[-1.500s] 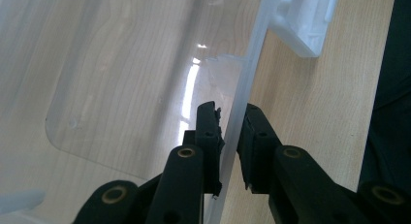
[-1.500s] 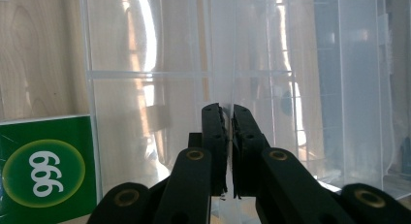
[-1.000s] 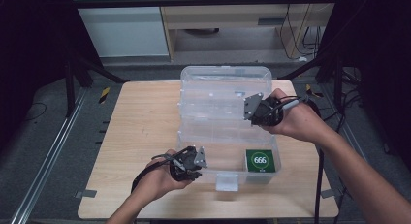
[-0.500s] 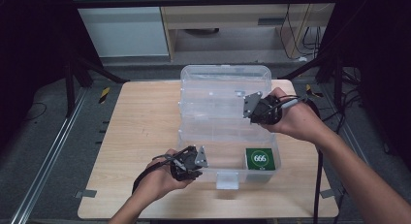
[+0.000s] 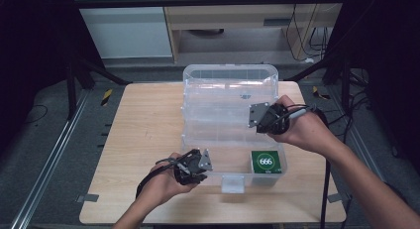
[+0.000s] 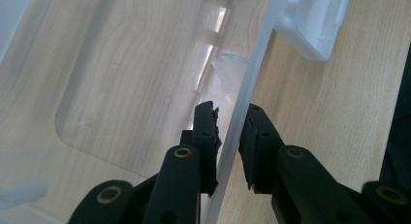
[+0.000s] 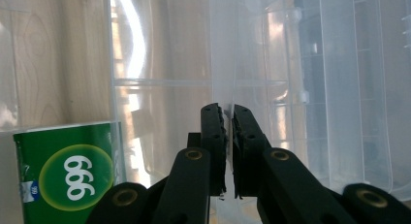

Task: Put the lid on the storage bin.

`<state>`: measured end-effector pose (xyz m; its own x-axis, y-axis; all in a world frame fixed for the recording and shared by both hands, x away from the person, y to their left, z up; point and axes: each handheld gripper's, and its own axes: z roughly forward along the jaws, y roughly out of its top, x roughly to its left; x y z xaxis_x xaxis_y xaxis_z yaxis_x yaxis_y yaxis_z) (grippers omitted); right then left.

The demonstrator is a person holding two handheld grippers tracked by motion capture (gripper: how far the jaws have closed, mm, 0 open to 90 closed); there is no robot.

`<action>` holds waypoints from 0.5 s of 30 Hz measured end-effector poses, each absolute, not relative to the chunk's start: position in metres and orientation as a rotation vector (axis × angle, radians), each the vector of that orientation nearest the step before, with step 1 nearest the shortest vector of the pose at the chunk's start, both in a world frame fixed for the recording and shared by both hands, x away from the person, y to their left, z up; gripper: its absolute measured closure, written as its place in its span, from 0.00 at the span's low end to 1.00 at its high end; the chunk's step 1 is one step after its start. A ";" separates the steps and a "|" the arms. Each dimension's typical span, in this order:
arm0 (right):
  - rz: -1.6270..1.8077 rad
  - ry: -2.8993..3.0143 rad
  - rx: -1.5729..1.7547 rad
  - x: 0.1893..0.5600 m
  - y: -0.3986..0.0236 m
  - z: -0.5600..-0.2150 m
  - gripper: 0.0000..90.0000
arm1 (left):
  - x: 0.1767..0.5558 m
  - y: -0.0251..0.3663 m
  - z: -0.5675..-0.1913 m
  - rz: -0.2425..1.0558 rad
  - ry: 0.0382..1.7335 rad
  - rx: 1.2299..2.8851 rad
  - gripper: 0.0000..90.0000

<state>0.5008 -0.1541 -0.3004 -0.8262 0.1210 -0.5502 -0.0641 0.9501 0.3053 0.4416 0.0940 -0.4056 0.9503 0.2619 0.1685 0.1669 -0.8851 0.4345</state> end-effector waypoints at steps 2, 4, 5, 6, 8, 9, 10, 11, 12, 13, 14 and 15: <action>0.419 2.507 0.037 0.497 -0.155 -0.301 0.95 | 0.440 0.094 -0.406 0.291 0.340 2.680 0.86; 0.424 2.505 0.032 0.493 -0.155 -0.301 0.95 | 0.440 0.094 -0.406 0.288 0.347 2.679 0.86; 0.426 2.502 0.024 0.492 -0.155 -0.302 0.95 | 0.442 0.094 -0.405 0.307 0.303 2.686 0.86; 0.426 2.498 0.024 0.490 -0.155 -0.302 0.95 | 0.442 0.094 -0.406 0.304 0.304 2.685 0.86; 0.424 2.491 0.014 0.485 -0.156 -0.303 0.95 | 0.442 0.095 -0.406 0.303 0.305 2.682 0.86; 0.426 2.491 0.006 0.484 -0.156 -0.304 0.94 | 0.442 0.095 -0.406 0.305 0.304 2.679 0.86; 0.426 2.491 0.009 0.482 -0.156 -0.304 0.95 | 0.442 0.095 -0.406 0.305 0.304 2.679 0.85; 0.427 2.489 0.010 0.481 -0.157 -0.304 0.94 | 0.442 0.095 -0.406 0.304 0.306 2.675 0.85; 0.431 2.487 0.008 0.480 -0.157 -0.305 0.94 | 0.442 0.095 -0.406 0.304 0.307 2.673 0.85; 0.436 2.484 0.005 0.479 -0.157 -0.305 0.94 | 0.442 0.096 -0.407 0.304 0.307 2.670 0.85; 0.436 2.484 0.005 0.479 -0.157 -0.305 0.94 | 0.442 0.096 -0.407 0.304 0.307 2.670 0.85; 0.441 2.482 0.002 0.477 -0.158 -0.306 0.94 | 0.442 0.096 -0.407 0.303 0.309 2.665 0.85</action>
